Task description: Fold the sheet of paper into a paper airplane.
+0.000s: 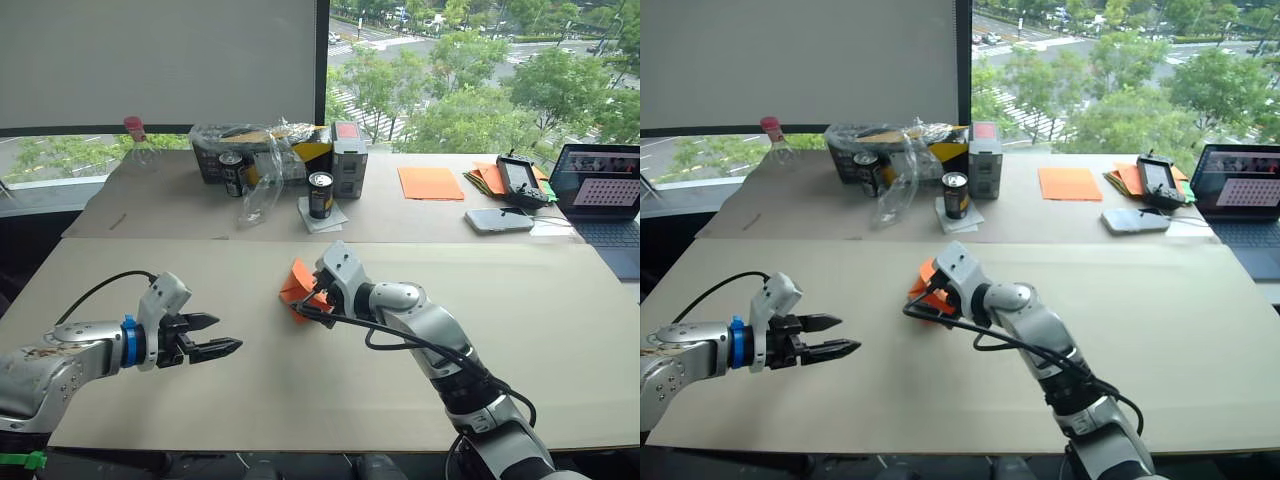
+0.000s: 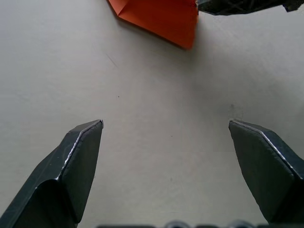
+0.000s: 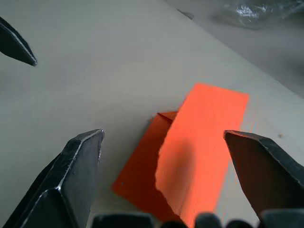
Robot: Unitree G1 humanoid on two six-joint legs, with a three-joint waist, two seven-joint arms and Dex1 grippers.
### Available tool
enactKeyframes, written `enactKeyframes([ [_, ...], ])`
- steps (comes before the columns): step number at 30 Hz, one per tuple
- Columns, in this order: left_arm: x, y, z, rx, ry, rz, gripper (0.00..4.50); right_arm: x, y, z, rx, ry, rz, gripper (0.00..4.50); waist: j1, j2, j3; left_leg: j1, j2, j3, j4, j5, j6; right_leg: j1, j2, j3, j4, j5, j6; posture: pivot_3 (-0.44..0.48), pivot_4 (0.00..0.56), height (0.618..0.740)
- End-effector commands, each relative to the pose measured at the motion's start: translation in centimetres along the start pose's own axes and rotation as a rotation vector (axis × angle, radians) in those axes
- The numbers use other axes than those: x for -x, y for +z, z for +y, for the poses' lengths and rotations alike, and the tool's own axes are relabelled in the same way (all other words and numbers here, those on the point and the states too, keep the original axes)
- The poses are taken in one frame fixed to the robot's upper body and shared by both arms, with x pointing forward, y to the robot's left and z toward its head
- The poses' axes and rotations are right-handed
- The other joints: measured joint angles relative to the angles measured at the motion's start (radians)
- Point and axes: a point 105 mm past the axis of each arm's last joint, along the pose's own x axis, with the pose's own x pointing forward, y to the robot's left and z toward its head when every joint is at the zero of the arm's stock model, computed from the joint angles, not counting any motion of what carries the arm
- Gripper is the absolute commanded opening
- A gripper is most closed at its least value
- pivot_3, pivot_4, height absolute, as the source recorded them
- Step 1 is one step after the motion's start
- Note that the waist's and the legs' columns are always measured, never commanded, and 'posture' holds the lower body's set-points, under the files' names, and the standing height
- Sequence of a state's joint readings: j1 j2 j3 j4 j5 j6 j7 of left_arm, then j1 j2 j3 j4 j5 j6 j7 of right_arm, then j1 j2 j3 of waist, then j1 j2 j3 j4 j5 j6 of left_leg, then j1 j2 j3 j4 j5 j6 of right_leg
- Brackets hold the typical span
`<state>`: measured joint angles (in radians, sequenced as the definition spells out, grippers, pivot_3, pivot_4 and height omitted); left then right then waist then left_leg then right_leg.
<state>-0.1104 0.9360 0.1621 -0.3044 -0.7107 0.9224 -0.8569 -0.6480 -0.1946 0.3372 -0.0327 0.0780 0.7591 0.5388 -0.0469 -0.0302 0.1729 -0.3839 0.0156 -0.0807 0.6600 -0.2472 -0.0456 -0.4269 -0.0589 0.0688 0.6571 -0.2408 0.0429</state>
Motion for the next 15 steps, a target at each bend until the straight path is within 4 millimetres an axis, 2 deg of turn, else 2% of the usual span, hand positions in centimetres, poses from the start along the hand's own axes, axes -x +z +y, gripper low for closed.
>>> enactKeyframes([
  [1, 0.5, 1.4, -0.2, -0.009, -0.006, -0.059, 4.5, 0.0, 2.6, -0.6, 0.029, -0.043, -0.098, 3.95, 0.0, 0.0, 0.0, 0.0, 0.0, 0.0, 0.0, 0.0, 0.0, 0.0, 0.0, 0.0, 0.0, 0.0, 0.0, 0.0, 0.15, 0.73],
  [6, 0.5, 1.8, -0.3, 0.031, -0.029, -0.075, 4.5, -0.2, 2.8, -0.3, 0.053, -0.035, -0.113, 2.29, -0.002, 0.0, 0.0, 0.0, 0.0, 0.0, 0.0, 0.0, 0.0, 0.0, 0.0, 0.0, 0.0, 0.0, 0.0, 0.0, 0.15, 0.73],
  [8, 0.7, 2.2, -0.6, 0.047, -0.055, -0.094, 4.5, 0.4, 3.2, 0.5, 0.055, 0.031, -0.147, 1.54, -0.002, 0.0, 0.0, 0.0, 0.0, 0.0, 0.0, 0.0, 0.0, 0.0, 0.0, 0.0, 0.0, 0.0, 0.0, 0.0, 0.15, 0.73],
  [12, 0.8, 2.7, -1.2, 0.039, -0.105, -0.095, 4.5, 1.8, 2.8, 0.8, 0.194, 0.128, -0.153, 0.21, 0.001, 0.0, 0.0, 0.0, 0.0, 0.0, 0.0, 0.0, 0.0, 0.001, -0.001, 0.0, 0.0, 0.0, 0.0, 0.0, 0.15, 0.73],
  [13, 0.8, 2.8, -1.4, 0.033, -0.118, -0.1, 4.5, 2.4, 2.7, 0.9, 0.278, 0.178, -0.159, 0.05, 0.0, 0.0, 0.0, 0.001, -0.001, 0.0, 0.0, 0.0, 0.0, 0.001, -0.001, 0.0, -0.001, 0.0, 0.0, 0.0, 0.15, 0.73],
  [15, 0.9, 3.1, -1.7, 0.023, -0.137, -0.112, 4.5, 3.2, 2.4, 1.3, 0.39, 0.251, -0.161, 0.05, 0.0, 0.0, 0.0, 0.001, 0.0, 0.0, 0.0, 0.0, 0.0, 0.001, -0.001, 0.0, -0.001, 0.0, 0.0, 0.0, 0.15, 0.73],
])
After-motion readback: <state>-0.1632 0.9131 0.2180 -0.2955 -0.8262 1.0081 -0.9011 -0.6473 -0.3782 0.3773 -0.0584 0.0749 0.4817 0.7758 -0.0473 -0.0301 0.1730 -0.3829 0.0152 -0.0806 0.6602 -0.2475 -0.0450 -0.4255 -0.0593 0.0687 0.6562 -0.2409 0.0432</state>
